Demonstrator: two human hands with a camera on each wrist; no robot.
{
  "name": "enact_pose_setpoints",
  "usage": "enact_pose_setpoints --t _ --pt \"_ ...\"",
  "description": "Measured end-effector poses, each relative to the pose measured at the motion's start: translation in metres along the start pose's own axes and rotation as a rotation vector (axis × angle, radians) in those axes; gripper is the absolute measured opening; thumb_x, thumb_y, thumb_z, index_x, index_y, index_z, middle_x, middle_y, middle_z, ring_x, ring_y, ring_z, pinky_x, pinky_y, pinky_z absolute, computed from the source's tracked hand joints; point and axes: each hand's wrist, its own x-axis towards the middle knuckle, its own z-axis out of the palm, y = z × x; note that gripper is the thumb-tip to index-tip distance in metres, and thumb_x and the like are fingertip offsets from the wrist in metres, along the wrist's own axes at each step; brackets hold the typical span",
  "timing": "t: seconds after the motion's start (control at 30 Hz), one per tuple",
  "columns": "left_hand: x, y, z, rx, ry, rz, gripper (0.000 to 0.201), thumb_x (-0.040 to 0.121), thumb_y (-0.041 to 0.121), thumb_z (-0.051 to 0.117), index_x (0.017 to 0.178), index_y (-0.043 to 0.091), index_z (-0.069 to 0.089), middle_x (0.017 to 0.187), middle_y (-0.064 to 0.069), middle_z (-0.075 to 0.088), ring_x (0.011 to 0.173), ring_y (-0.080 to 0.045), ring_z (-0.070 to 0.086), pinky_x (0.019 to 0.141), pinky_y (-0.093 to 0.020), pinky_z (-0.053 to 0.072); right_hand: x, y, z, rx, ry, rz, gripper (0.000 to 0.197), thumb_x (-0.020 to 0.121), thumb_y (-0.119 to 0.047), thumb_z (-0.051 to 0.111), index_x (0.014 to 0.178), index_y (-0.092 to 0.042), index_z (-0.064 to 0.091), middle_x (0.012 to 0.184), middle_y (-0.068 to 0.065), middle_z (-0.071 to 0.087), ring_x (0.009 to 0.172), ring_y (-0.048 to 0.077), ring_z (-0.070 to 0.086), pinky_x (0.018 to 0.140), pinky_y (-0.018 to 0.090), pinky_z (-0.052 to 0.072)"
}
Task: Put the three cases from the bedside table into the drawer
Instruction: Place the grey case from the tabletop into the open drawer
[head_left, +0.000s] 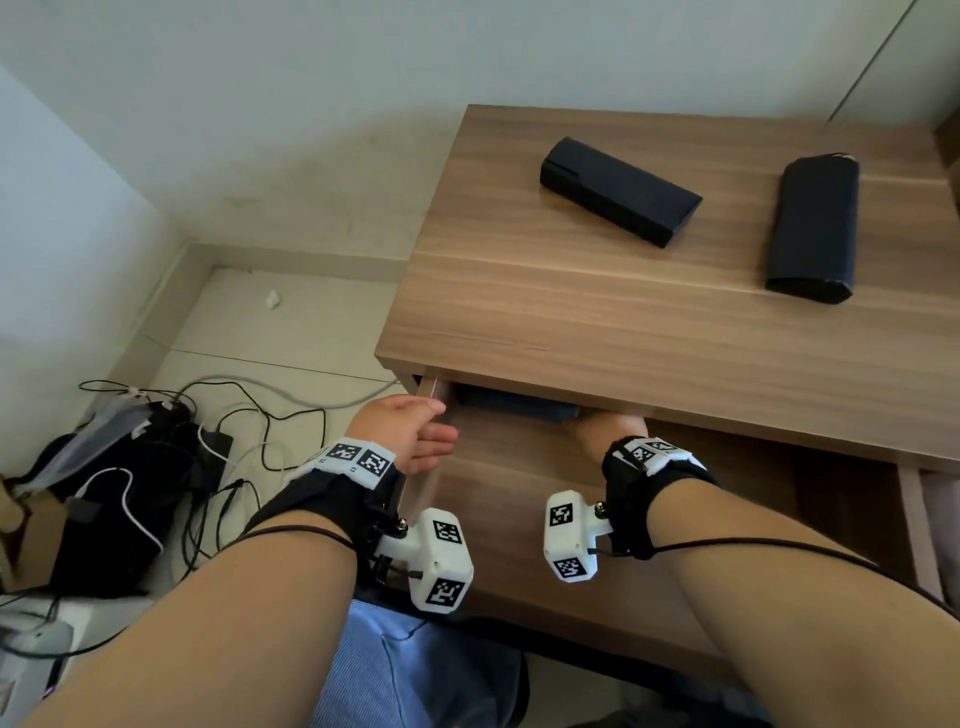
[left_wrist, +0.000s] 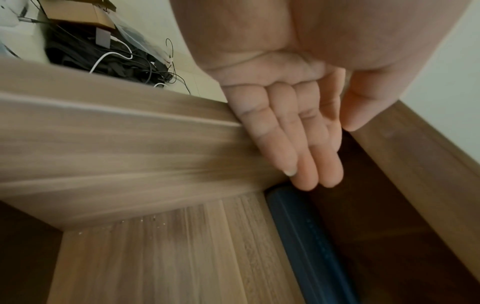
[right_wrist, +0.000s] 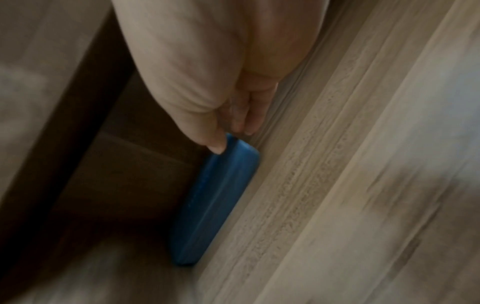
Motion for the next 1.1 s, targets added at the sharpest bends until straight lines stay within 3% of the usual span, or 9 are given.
enact_pose_setpoints --t 0.17,0.27,0.37,0.47,0.53,0.63,0.77,0.93,1.1 --pt "-0.003 -0.005 -0.001 -0.005 0.000 0.024 0.012 0.093 0.018 0.050 0.085 0.020 0.057 0.081 -0.009 0.067 0.074 -0.018 0.066 0.070 -0.028 0.052 -0.015 0.014 -0.002 0.003 0.064 -0.087 0.028 0.096 -0.026 0.042 0.101 -0.008 0.063 0.104 0.012 0.066 0.091 0.028 0.057 0.073 0.026 0.035" --pt "-0.010 -0.004 0.003 -0.006 0.006 0.036 0.017 0.094 0.014 0.046 0.081 0.021 0.055 0.077 -0.009 0.063 0.070 -0.018 0.062 0.066 -0.026 0.050 -0.026 0.022 -0.003 0.155 0.108 -0.097 0.030 0.091 -0.024 0.052 0.111 -0.007 0.065 0.109 0.013 0.068 0.102 0.031 0.062 0.078 0.029 0.042" --pt "-0.015 -0.005 0.008 0.040 -0.020 0.066 0.025 0.094 0.009 0.043 0.072 0.019 0.049 0.072 -0.009 0.054 0.063 -0.018 0.053 0.053 -0.020 0.046 -0.036 0.025 -0.002 0.322 0.106 -0.148 0.034 0.085 -0.020 0.063 0.118 -0.011 0.064 0.110 0.011 0.068 0.099 0.025 0.063 0.086 0.030 0.047" --pt "-0.019 -0.006 0.011 0.164 0.034 0.113 0.011 0.085 0.019 0.057 0.074 0.018 0.054 0.076 -0.011 0.062 0.074 -0.026 0.060 0.072 -0.032 0.051 -0.047 0.020 0.000 0.375 0.090 -0.212 0.028 0.082 -0.020 0.068 0.109 -0.013 0.066 0.103 0.008 0.067 0.090 0.018 0.060 0.087 0.029 0.049" --pt "-0.022 -0.005 0.012 0.185 0.010 0.118 0.015 0.073 0.027 0.061 0.072 0.014 0.053 0.066 -0.008 0.057 0.061 -0.023 0.054 0.060 -0.030 0.044 -0.056 0.015 -0.003 0.391 0.092 -0.260 0.020 0.082 -0.020 0.068 0.101 -0.016 0.065 0.095 0.005 0.066 0.086 0.017 0.059 0.081 0.028 0.048" --pt "-0.032 0.005 0.013 0.120 -0.004 0.163 0.022 0.086 0.018 0.055 0.066 0.018 0.048 0.071 -0.007 0.052 0.059 -0.019 0.046 0.056 -0.026 0.031 -0.070 0.006 -0.014 0.368 0.078 -0.354 0.012 0.083 -0.022 0.066 0.095 -0.022 0.061 0.091 0.004 0.066 0.083 0.019 0.062 0.083 0.033 0.051" --pt "-0.036 0.020 0.015 0.079 0.013 0.251 0.017 0.091 0.020 0.051 0.074 0.024 0.053 0.074 -0.001 0.062 0.067 -0.015 0.058 0.063 -0.026 0.042 -0.083 -0.007 -0.040 0.348 0.130 -0.433 0.010 0.084 -0.021 0.063 0.083 -0.028 0.056 0.088 0.001 0.065 0.077 0.017 0.062 0.080 0.031 0.053" --pt "-0.032 0.041 0.019 0.046 0.029 0.371 0.015 0.091 0.021 0.050 0.078 0.027 0.056 0.082 -0.001 0.066 0.074 -0.015 0.062 0.063 -0.024 0.046 -0.083 -0.021 -0.077 0.467 0.325 -0.432 0.011 0.085 -0.019 0.060 0.096 -0.023 0.058 0.075 -0.010 0.056 0.062 0.004 0.054 0.058 0.018 0.042" --pt "-0.016 0.057 0.029 0.032 0.039 0.359 0.018 0.093 0.019 0.047 0.078 0.026 0.055 0.078 0.001 0.065 0.068 -0.012 0.060 0.060 -0.023 0.044 -0.066 -0.030 -0.118 0.489 0.556 -0.402 0.037 0.082 -0.016 0.059 0.119 -0.019 0.057 0.108 -0.002 0.059 0.090 0.012 0.055 0.078 0.024 0.045"
